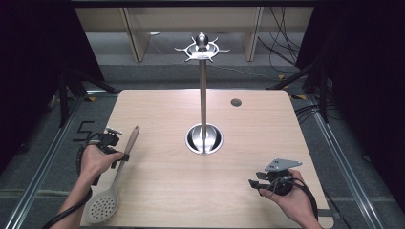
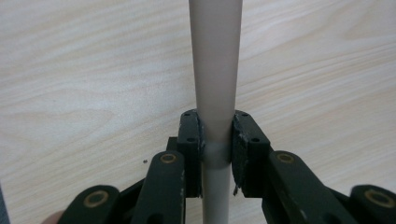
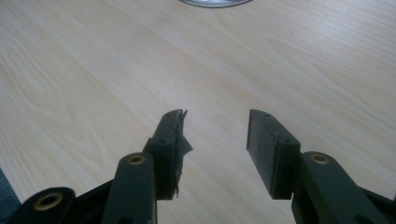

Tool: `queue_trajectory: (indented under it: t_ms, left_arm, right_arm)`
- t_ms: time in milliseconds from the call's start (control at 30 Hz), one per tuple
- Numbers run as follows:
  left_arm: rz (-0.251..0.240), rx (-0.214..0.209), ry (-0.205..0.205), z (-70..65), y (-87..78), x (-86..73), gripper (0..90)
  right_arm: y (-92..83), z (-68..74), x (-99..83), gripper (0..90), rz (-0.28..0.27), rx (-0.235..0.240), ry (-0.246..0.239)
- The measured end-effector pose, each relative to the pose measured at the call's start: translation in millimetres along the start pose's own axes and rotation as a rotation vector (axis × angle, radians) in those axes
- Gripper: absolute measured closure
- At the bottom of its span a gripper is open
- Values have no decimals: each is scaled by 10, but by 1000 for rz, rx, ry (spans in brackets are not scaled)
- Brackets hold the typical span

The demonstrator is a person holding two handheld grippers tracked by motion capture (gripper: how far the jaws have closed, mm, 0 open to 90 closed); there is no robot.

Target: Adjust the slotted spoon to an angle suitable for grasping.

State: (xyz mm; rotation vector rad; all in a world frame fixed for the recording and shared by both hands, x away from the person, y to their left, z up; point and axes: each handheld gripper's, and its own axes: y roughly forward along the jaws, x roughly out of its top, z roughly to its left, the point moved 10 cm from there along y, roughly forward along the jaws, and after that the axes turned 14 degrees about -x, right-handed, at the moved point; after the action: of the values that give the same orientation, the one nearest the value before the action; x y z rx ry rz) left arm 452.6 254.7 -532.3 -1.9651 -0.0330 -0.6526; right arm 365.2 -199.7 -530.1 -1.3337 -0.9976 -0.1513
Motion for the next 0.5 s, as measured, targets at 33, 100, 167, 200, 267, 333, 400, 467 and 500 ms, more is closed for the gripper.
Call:
queue_trajectory:
  t_ms: [33,100,167,200,267,333,400,467,500]
  left_arm:
    - [0,0,0,0,0,0,746]
    - [-59,-3,31,-52,-169,-24,746]
    - [-90,-9,41,-75,-231,-33,747]
    - [-120,-11,45,-98,-277,-35,747]
    - [-184,-17,62,-156,-406,-43,747]
    - [-212,-29,85,-196,-497,-57,747]
    - [-238,-38,109,-236,-587,-74,747]
    - [-285,-44,117,-286,-672,-78,747]
    - [-321,-53,115,-318,-709,-71,747]
  right_arm:
    - [0,0,0,565,0,0,0]
    - [0,-8,6,563,-6,-4,-5]
    - [0,-8,8,561,-8,-4,-5]
    - [-3,-7,11,559,-9,-4,0]
    - [-10,4,11,556,-2,1,15]
    - [-9,0,14,554,-4,0,12]
    - [-9,-2,20,551,-12,-2,14]
    - [-8,1,17,549,-16,-1,16]
    - [-7,-17,20,548,-19,-3,5]
